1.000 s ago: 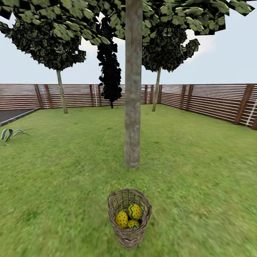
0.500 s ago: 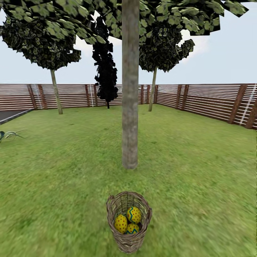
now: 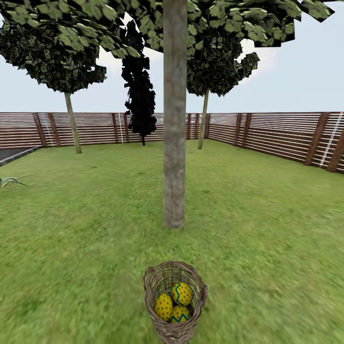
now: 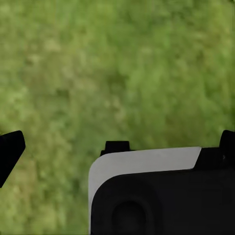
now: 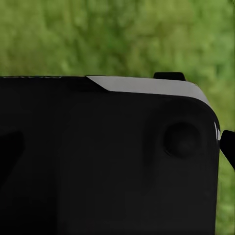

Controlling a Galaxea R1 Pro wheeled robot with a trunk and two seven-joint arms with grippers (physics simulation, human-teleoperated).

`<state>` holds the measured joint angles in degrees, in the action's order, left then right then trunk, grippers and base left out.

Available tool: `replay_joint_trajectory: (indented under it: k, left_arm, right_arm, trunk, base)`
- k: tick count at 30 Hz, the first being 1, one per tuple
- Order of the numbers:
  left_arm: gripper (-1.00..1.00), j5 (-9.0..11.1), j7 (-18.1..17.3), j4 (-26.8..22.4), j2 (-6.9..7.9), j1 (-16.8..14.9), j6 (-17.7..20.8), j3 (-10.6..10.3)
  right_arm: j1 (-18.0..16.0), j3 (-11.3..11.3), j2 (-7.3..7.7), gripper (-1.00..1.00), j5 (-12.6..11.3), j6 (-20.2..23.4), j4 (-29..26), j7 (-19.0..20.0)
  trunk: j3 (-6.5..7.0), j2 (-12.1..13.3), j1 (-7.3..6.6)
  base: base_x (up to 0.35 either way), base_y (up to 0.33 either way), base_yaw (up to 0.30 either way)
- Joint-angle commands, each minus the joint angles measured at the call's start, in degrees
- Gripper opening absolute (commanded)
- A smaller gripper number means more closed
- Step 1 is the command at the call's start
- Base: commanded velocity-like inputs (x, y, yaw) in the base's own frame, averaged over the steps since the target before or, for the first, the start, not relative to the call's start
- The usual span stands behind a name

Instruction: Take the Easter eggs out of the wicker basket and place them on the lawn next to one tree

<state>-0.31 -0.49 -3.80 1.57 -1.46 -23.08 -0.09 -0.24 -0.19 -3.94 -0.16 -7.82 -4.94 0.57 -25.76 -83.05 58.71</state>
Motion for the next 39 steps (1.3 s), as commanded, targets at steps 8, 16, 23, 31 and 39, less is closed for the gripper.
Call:
replay_joint_trajectory:
  k: [8,16,23,31,39]
  left_arm:
    - [1.00,-0.04,0.13,0.02,0.01,-0.04,-0.21,0.00]
    - [1.00,-0.04,0.14,0.07,0.01,-0.04,-0.21,0.00]
    - [1.00,-0.05,0.15,0.08,0.01,-0.04,-0.21,0.00]
    - [1.00,-0.05,0.19,0.07,0.01,-0.04,-0.21,0.00]
    - [1.00,0.08,0.11,0.18,-0.01,-0.04,-0.01,0.16]
  right_arm:
    - [-0.02,-0.07,-0.01,1.00,-0.02,-0.18,0.04,0.05]
    - [-0.02,-0.05,-0.02,1.00,-0.02,-0.18,0.02,0.05]
    - [-0.02,0.00,-0.02,1.00,-0.02,-0.20,0.01,0.06]
    - [-0.02,0.01,-0.02,1.00,-0.02,-0.18,0.01,0.10]
    - [-0.02,-0.02,0.03,1.00,-0.02,-0.18,-0.03,0.06]
  trunk:
    - [-0.06,-0.03,0.02]
    - [-0.06,-0.03,0.02]
    - [-0.06,-0.03,0.02]
    - [-0.06,-0.03,0.02]
    - [-0.06,-0.03,0.02]
  base:
    - [0.092,0.064,-0.024]
    - [0.014,0.007,-0.013]
    - [0.142,0.096,-0.001]
    - [0.110,0.070,0.000]
    - [0.063,0.046,0.000]
